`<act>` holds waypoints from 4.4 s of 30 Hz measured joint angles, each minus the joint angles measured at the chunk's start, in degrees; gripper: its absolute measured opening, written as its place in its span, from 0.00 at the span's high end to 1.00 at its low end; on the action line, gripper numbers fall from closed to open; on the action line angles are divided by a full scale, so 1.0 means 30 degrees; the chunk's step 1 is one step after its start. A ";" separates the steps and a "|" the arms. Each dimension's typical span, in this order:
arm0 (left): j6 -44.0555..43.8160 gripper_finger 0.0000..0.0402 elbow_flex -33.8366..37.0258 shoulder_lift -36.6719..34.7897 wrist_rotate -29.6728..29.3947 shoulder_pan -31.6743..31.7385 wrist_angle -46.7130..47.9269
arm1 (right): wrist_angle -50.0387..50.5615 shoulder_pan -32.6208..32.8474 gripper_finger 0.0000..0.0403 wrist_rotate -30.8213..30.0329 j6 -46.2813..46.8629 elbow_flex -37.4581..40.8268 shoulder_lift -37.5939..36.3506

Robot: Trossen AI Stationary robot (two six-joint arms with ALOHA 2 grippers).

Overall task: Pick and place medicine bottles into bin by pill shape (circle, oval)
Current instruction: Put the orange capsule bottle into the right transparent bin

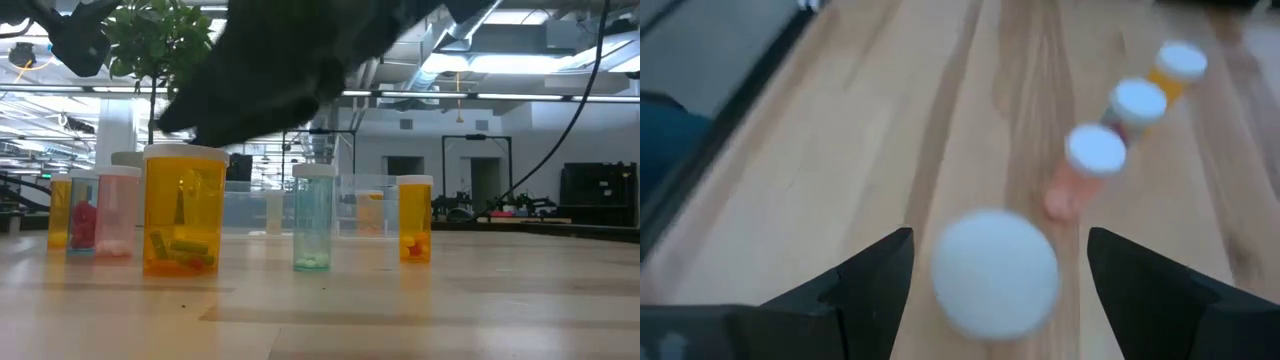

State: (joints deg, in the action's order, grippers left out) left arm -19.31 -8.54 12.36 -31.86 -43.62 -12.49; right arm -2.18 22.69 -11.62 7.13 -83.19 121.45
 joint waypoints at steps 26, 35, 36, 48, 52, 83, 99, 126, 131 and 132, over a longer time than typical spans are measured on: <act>0.0007 0.20 0.0000 0.0007 -0.0001 0.0000 0.0073 | 0.0096 -0.0062 0.24 0.0405 -0.0009 -0.0014 0.0566; 0.0007 0.20 0.0000 0.0007 -0.0001 -0.0001 0.0120 | 0.0013 -0.0153 0.24 0.0401 -0.0013 -0.0032 0.0553; 0.0007 0.20 0.0000 0.0007 0.0000 0.0000 0.0160 | 0.0075 -0.0195 0.24 0.0401 -0.0013 -0.0032 0.0553; 0.0007 0.20 0.0000 0.0005 0.0000 -0.0004 0.0371 | 0.0139 -0.0237 0.33 0.0393 -0.0013 -0.0032 0.0553; 0.0007 0.20 0.0000 0.0007 0.0000 -0.0001 0.0378 | 0.0139 -0.0237 0.38 0.0393 -0.0013 -0.0032 0.0553; 0.0000 0.20 0.0007 0.0000 -0.0004 -0.0007 0.0517 | 0.2910 -0.0623 0.47 0.0568 -0.2936 -0.0287 -0.2417; 0.0277 0.20 0.0007 0.0000 0.0000 -0.0007 0.0564 | 1.1271 -0.5061 0.46 -0.0189 -0.3845 0.1033 -1.2427; -0.0233 0.20 0.0007 0.0000 -0.1066 -0.0007 0.0828 | -0.2577 -1.2221 0.45 0.2470 -0.1215 1.5231 -1.3814; -0.0274 0.20 0.0007 0.0000 -0.1107 -0.0007 0.0827 | -0.3604 -1.2204 0.45 0.2477 -0.1177 1.5232 -1.2602; -0.0306 0.20 0.0007 0.0000 -0.1110 0.0000 0.0827 | -0.3627 -1.2200 0.45 0.2477 -0.1150 1.5232 -1.2512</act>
State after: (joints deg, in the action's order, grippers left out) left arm -20.23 -8.51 12.36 -35.19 -43.62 -10.01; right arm -13.06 -13.91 -4.19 3.68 -37.50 83.91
